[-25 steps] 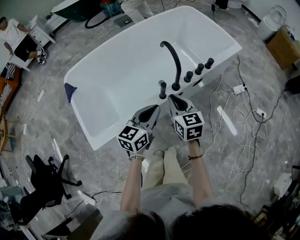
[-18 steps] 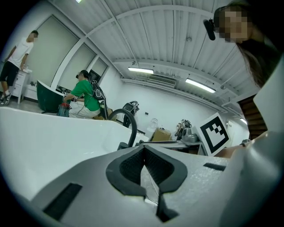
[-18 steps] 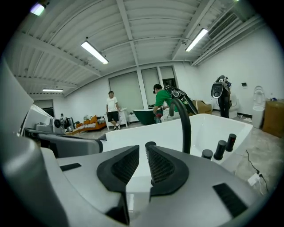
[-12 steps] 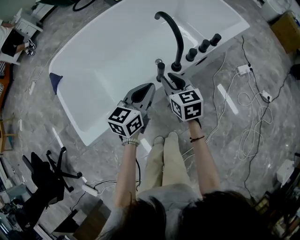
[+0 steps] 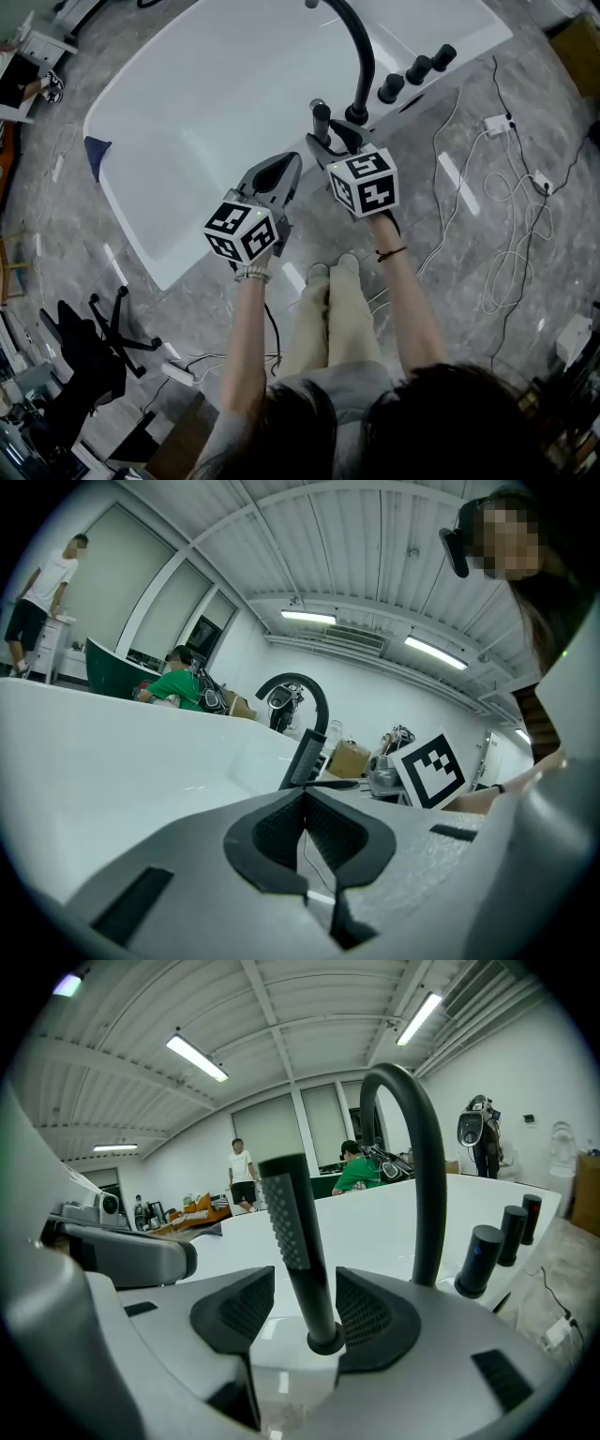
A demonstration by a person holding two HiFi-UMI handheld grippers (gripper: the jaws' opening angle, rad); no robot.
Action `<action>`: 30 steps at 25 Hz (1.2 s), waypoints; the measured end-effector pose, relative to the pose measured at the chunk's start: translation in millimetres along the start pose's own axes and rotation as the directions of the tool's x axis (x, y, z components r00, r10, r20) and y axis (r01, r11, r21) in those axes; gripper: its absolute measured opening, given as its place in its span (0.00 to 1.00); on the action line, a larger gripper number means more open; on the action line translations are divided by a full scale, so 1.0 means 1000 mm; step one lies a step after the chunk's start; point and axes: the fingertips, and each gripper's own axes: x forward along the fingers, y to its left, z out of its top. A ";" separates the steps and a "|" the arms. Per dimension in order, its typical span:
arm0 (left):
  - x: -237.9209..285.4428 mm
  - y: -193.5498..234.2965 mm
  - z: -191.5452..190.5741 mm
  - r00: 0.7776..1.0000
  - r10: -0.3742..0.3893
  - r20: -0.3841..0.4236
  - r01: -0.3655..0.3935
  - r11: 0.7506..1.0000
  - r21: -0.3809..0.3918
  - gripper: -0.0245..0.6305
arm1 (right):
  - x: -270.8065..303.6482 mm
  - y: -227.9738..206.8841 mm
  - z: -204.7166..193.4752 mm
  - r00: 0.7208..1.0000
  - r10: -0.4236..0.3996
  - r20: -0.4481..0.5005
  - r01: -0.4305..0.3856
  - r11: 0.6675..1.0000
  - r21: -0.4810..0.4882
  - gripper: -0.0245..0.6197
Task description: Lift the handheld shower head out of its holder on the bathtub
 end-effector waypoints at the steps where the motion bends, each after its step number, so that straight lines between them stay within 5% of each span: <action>1: 0.002 0.004 -0.003 1.000 0.003 0.001 -0.003 1.000 -0.002 0.04 | 0.005 -0.002 -0.002 1.000 -0.004 -0.001 0.004 1.000 -0.005 0.32; 17: 0.010 0.018 -0.023 1.000 0.022 -0.001 -0.022 1.000 -0.016 0.04 | 0.030 -0.012 -0.016 0.996 -0.081 -0.026 0.079 0.994 -0.072 0.26; 30: -0.019 -0.003 0.015 0.999 0.041 0.028 -0.039 0.998 -0.051 0.04 | -0.001 0.014 0.028 0.990 -0.141 -0.019 0.137 0.981 -0.140 0.24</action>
